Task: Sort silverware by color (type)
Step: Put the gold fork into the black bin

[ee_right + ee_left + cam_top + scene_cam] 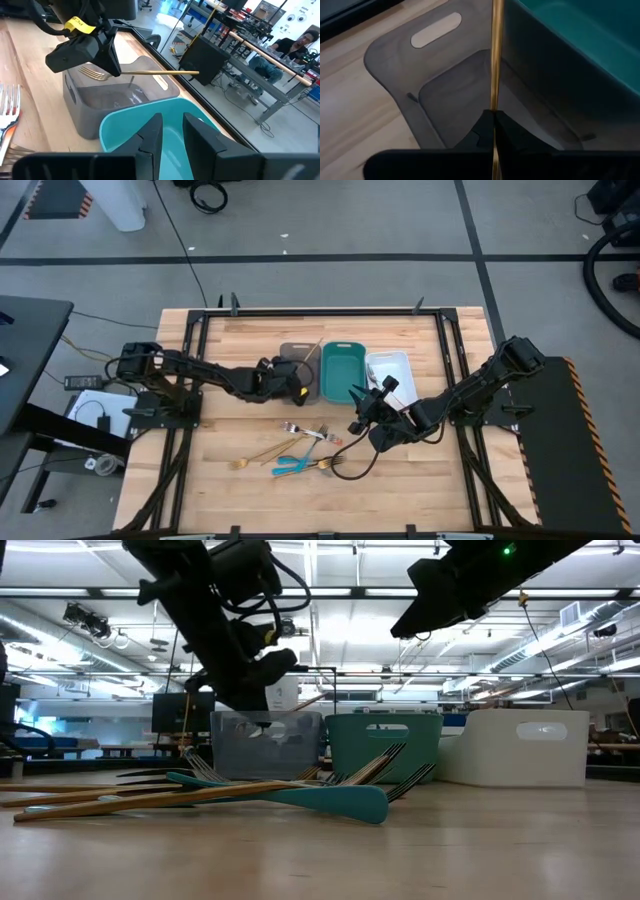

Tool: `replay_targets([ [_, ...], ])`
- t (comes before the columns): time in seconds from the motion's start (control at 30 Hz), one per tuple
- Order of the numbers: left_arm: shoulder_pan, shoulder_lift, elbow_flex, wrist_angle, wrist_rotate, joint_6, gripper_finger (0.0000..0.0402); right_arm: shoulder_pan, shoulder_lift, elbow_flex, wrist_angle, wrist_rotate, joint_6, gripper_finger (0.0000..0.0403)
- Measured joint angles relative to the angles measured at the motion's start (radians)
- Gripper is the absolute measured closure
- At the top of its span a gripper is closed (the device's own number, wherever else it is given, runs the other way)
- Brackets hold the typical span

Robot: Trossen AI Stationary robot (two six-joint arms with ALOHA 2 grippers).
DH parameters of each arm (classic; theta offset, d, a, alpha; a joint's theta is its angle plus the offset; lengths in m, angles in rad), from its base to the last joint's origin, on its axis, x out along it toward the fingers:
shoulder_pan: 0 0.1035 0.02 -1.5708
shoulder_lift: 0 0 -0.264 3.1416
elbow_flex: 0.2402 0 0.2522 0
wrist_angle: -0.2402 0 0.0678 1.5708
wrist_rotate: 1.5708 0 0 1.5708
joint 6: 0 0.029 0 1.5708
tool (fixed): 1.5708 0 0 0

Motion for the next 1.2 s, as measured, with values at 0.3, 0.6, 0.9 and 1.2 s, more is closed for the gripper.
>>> replay_targets([
  [0.3, -0.008, 0.001, -0.101, 0.108, 0.009, -0.108, 0.0392, 0.0, 0.0, 0.0, 0.002, -0.001, 0.0, 0.0319],
  [0.6, -0.019, 0.001, -0.114, 0.131, 0.013, -0.109, 0.0392, 0.0, 0.0, 0.0, 0.005, -0.002, 0.0, 0.0319],
  [0.9, -0.019, 0.001, -0.114, 0.131, 0.03, -0.111, 0.0392, 0.0, 0.0, 0.0, 0.006, -0.002, 0.0, 0.0319],
  [1.2, -0.02, 0.001, -0.114, 0.13, 0.058, -0.117, 0.0392, 0.0, 0.0, 0.0, 0.006, -0.002, 0.0, 0.0319],
])
